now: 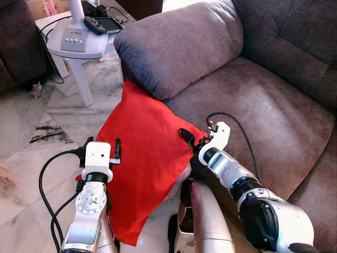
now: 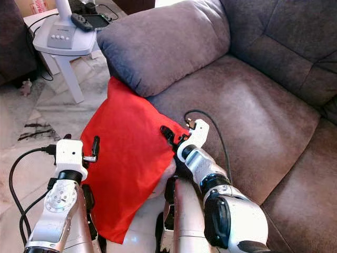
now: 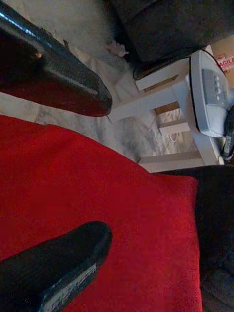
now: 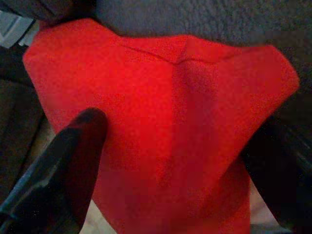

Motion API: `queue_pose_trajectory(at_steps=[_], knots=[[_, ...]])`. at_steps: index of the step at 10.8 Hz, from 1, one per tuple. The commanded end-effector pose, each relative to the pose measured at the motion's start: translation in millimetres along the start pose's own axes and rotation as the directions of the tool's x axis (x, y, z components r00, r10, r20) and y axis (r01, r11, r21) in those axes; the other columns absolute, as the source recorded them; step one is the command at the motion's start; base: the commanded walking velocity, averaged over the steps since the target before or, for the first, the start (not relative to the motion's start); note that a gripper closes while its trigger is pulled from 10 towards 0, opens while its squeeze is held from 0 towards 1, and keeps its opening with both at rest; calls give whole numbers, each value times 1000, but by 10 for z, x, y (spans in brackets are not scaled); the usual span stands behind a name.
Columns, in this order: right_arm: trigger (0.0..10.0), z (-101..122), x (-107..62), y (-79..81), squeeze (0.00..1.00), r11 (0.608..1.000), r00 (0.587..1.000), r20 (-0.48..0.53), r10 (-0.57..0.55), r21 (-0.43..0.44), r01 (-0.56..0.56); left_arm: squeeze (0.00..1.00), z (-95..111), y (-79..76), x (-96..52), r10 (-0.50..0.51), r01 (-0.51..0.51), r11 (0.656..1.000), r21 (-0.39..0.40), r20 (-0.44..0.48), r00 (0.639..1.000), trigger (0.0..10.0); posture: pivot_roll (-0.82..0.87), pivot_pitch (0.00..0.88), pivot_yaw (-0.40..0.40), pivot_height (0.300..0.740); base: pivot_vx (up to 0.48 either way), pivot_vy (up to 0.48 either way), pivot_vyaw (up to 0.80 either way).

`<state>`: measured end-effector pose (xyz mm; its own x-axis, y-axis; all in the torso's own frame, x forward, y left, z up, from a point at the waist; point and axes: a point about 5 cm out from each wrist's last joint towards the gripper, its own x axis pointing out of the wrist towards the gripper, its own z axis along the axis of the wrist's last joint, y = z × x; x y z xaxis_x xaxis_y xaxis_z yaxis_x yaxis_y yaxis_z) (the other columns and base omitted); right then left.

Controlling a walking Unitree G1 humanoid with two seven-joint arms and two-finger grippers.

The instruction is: Move the pillow to the sofa from floor

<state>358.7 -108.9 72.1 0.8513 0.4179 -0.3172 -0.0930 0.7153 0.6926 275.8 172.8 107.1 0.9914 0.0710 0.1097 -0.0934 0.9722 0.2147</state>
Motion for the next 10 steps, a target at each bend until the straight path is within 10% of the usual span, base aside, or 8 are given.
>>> queue_pose_trajectory(at_steps=[1,5,6,10], knots=[[10000,-60,-49,-123,0,999,998,-28,-48,-14,47,0,-36,-28,-32,-15,15,1000,-6,-22,1000,10000,132,192,-189,499,0,0,0],[10000,-133,-78,-192,0,997,996,-37,-76,12,77,0,-34,-32,-22,-29,30,999,14,-25,999,10000,134,196,-183,499,0,0,0],[0,-129,-84,-208,0,996,996,-25,-87,19,88,0,-25,-32,-12,-32,32,999,16,-22,999,10000,136,195,-183,499,0,0,0],[0,-118,-109,-253,0,994,996,-15,-93,52,94,0,-7,-40,19,-37,37,999,11,-17,999,10000,126,193,-182,499,0,0,0]])
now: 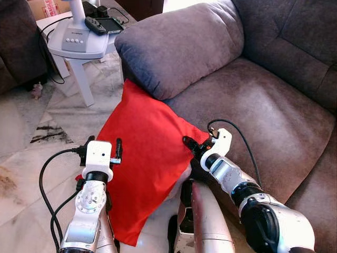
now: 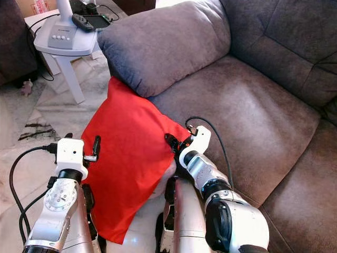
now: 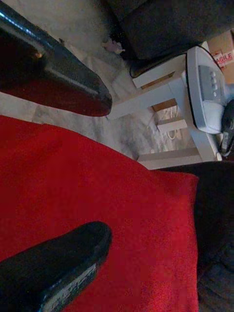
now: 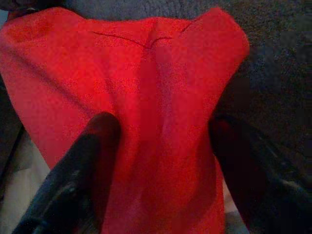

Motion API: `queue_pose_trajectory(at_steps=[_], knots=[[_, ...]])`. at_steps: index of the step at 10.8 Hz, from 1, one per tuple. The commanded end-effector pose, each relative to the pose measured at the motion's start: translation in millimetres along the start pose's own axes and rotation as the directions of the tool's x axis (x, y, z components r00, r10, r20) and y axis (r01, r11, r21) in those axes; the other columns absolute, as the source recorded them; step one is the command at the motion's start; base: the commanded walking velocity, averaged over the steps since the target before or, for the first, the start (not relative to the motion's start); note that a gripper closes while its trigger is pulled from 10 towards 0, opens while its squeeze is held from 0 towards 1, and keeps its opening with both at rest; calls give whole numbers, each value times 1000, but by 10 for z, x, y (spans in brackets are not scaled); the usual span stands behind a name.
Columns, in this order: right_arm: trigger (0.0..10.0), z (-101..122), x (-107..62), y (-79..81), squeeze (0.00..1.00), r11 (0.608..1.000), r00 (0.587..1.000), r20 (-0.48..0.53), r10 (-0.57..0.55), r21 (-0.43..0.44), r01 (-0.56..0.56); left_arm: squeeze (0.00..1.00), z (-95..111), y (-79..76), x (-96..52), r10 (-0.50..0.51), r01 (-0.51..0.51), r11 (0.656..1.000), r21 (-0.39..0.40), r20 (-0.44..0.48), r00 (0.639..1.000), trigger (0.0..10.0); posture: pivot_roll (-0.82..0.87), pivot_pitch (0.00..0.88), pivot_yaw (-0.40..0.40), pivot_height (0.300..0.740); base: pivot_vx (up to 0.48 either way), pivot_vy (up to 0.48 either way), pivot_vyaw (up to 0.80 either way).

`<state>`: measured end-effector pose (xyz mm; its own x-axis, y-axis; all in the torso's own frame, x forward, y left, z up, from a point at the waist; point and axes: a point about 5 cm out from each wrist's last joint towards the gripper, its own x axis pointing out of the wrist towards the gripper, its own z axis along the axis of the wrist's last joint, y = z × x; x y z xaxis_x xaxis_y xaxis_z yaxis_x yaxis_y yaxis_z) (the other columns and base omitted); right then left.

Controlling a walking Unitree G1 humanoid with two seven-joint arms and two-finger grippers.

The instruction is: Move the pillow to the sofa from floor

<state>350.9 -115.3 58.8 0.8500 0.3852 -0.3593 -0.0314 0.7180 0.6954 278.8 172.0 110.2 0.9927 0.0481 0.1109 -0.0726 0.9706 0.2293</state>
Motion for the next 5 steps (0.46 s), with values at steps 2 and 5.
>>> queue_pose_trajectory(at_steps=[2,5], knots=[[0,-19,-53,-129,0,999,999,1,-40,27,40,0,-32,-42,-1,-17,17,1000,-5,-22,1000,10000,124,190,-182,499,0,0,0],[0,-26,-58,-140,0,999,999,5,-39,32,38,0,-13,-53,11,-17,16,1000,-8,-15,1000,10000,123,189,-182,499,0,0,0]])
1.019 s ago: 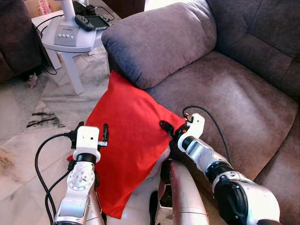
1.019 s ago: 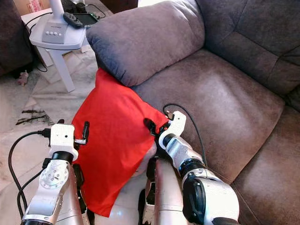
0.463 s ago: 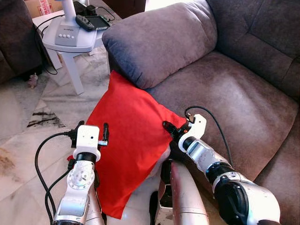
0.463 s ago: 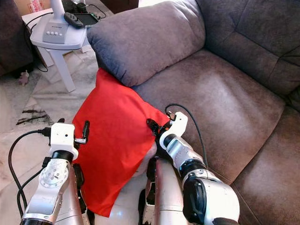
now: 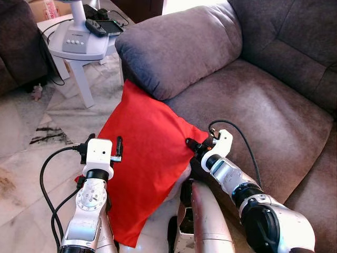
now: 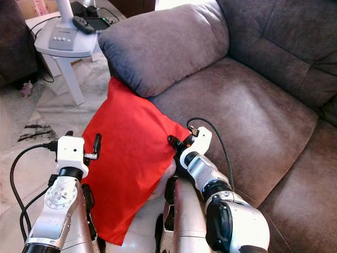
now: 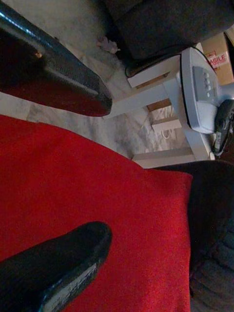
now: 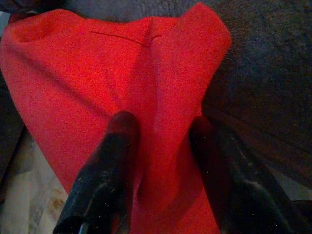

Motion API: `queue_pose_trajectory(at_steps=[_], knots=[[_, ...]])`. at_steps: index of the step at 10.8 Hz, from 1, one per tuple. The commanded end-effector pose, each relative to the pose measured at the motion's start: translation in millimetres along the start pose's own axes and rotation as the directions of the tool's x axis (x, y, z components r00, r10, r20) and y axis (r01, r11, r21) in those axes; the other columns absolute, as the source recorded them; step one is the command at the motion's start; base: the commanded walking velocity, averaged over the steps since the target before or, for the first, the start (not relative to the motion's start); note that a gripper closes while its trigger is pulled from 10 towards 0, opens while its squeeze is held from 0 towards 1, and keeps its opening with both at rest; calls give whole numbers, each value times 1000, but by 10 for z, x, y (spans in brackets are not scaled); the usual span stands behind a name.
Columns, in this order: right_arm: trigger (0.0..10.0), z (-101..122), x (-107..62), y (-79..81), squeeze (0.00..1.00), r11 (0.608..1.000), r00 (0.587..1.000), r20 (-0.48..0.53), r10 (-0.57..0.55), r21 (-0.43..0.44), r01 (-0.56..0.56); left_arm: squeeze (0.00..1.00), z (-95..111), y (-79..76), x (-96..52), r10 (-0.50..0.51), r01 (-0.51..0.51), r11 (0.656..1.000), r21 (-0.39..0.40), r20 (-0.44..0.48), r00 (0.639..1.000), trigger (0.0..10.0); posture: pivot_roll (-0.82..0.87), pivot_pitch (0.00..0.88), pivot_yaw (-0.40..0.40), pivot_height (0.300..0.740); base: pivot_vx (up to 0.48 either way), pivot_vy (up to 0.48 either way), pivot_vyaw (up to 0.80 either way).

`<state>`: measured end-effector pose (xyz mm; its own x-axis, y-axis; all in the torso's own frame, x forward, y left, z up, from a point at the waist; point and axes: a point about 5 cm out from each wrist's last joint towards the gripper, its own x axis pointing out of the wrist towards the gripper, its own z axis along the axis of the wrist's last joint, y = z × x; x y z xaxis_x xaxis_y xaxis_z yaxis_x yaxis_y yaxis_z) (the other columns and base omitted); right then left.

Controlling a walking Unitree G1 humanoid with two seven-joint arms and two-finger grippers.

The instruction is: Move the pillow to the sofa from floor

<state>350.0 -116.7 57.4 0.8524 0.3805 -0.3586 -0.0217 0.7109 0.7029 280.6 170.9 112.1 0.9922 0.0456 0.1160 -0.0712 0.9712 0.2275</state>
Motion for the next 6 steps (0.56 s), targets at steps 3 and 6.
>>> queue_pose_trajectory(at_steps=[3,6], knots=[[0,22,-59,-138,0,999,999,22,-44,34,43,0,-24,-43,5,-13,13,1000,-7,-17,1000,10000,122,194,-182,499,0,0,0],[0,36,-56,-129,0,998,999,34,-39,45,37,0,-20,-43,7,-13,13,1000,-9,-17,1000,10000,118,200,-179,499,0,0,0]])
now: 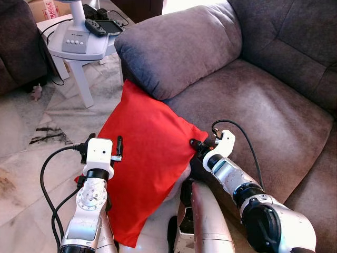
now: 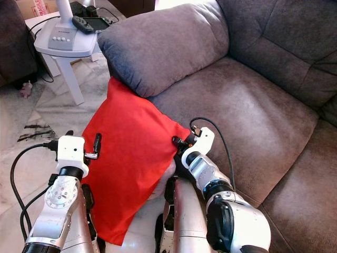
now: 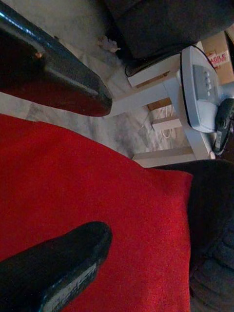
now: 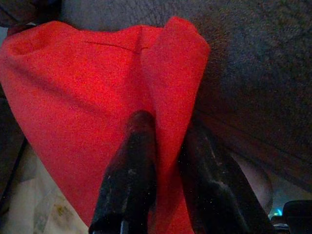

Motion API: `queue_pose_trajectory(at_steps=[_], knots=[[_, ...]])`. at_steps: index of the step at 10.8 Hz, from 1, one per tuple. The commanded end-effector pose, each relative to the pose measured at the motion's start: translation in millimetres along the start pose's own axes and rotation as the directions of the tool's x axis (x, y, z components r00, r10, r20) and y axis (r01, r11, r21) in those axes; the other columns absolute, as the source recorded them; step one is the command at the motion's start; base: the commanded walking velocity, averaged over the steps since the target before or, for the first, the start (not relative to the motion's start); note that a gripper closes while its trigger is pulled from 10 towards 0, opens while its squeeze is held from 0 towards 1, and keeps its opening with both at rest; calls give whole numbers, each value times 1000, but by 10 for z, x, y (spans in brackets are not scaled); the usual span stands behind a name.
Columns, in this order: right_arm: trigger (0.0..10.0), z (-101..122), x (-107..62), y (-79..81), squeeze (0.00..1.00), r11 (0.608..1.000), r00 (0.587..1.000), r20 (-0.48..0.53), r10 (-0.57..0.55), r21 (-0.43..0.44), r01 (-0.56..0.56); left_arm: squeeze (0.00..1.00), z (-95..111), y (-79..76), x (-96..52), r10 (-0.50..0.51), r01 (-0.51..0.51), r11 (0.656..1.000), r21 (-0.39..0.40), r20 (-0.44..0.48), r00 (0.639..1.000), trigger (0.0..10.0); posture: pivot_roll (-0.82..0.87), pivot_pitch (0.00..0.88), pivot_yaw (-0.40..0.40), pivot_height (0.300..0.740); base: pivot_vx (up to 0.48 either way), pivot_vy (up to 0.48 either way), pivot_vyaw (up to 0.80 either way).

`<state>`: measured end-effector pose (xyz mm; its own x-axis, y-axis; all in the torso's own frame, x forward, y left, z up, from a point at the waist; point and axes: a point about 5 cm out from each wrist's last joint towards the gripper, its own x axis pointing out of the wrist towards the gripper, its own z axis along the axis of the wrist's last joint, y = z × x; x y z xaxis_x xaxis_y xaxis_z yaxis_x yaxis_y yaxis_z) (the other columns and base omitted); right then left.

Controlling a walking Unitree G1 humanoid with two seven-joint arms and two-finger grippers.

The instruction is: Move the pillow to the sofa from floor

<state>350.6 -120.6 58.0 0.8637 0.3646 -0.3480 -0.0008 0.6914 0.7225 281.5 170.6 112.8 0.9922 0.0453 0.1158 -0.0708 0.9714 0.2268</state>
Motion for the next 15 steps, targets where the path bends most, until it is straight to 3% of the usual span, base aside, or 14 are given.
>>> queue_pose_trajectory(at_steps=[1,5,8,9,10,12,15], knots=[[0,6,-46,-111,0,999,999,10,-36,7,36,0,-25,-41,1,-13,13,1000,-9,-16,1000,10000,116,200,-179,499,0,0,0],[0,19,-37,-78,0,1000,1000,30,-7,5,7,0,-26,-76,36,-20,20,1000,-16,-15,1000,10000,114,178,-175,499,0,0,0],[0,40,-8,-4,0,999,999,38,16,-44,-14,0,-21,-70,109,-20,20,1000,-20,-11,1000,10000,119,137,-165,499,0,0,0],[1216,61,3,20,0,993,999,40,10,-119,-5,0,-18,-68,132,-20,20,1000,-20,-9,1000,10000,123,113,-163,499,0,0,0],[10000,125,5,57,0,955,997,79,22,-297,2,0,-16,-67,163,-20,20,1000,-21,-5,1000,10000,127,93,-157,499,0,0,0],[10000,175,-22,99,0,925,984,148,97,-378,-34,0,-5,-38,194,-17,17,1000,-13,6,1000,10000,128,84,-147,499,0,0,0],[10000,69,-89,63,0,889,974,181,134,-457,-37,0,-25,30,199,0,0,1000,5,15,1000,10000,116,69,-130,499,0,0,0]])
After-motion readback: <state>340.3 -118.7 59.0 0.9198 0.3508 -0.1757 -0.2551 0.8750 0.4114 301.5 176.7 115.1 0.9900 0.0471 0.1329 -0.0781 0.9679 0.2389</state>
